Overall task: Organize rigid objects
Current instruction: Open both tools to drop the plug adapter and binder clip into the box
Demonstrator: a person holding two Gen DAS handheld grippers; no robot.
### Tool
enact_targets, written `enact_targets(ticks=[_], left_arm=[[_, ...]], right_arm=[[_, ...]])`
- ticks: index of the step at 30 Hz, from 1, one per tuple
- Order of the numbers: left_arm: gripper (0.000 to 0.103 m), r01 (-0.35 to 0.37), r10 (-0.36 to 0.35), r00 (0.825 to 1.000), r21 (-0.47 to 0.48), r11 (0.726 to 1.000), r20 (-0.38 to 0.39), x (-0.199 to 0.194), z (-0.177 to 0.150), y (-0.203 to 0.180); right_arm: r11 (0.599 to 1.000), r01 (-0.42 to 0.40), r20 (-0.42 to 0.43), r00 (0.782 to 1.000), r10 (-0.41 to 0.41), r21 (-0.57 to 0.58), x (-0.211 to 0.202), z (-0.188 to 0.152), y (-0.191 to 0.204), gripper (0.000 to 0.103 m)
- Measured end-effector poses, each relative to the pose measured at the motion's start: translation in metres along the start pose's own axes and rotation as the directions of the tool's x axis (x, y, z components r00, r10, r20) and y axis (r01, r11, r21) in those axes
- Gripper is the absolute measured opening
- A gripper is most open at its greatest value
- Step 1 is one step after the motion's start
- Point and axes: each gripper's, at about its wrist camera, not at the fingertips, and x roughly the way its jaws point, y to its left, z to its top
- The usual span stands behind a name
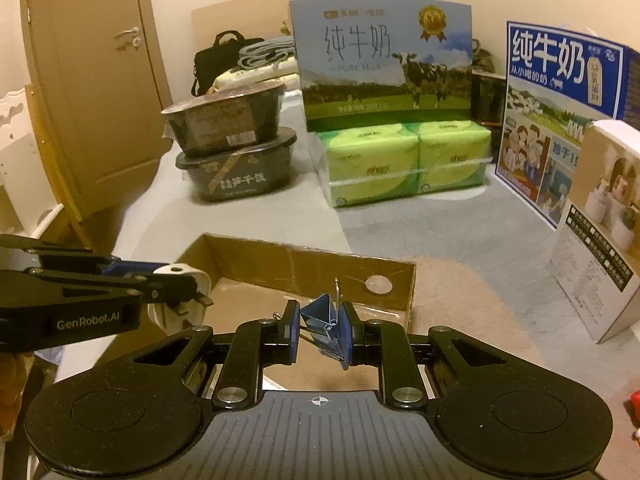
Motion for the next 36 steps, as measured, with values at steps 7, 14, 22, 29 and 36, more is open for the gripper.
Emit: enact_targets(ticks=[7,14,22,29,36], left_arm=[[0.028,-0.016,0.016,1.0,0.008,1.0,0.011,0.015,0.002,-0.002],[0.028,-0.038,0.038,0.999,-0.009,0.999,0.007,0.008,-0.004,0.002],[0.028,-0.042,0.042,0.999,-0.015,0.999,0.001,-0.001,-0.011,0.003],[0.053,-0.05,0.051,0.999,-0.031,0.998,0.011,-0.014,-0.016,0.005],[0.077,-0.046,0.048,0.998,-0.052,0.998,0.036,-0.042,-0.026,0.001]], right_arm=[[1.0,0.002,-0.009,1.0,-0.002,0.008,0.012,-0.001,-0.006,0.021],[1.0,-0.002,-0.019,1.0,0.002,0.021,0.012,-0.007,-0.01,0.021],[1.0,-0.006,-0.001,1.0,0.006,0.026,0.008,-0.004,-0.006,0.021],[0.999,-0.003,0.039,0.999,0.002,0.034,-0.003,-0.004,-0.007,0.05],[0.997,0.023,0.052,0.998,-0.026,0.074,-0.041,-0.017,-0.012,0.065]])
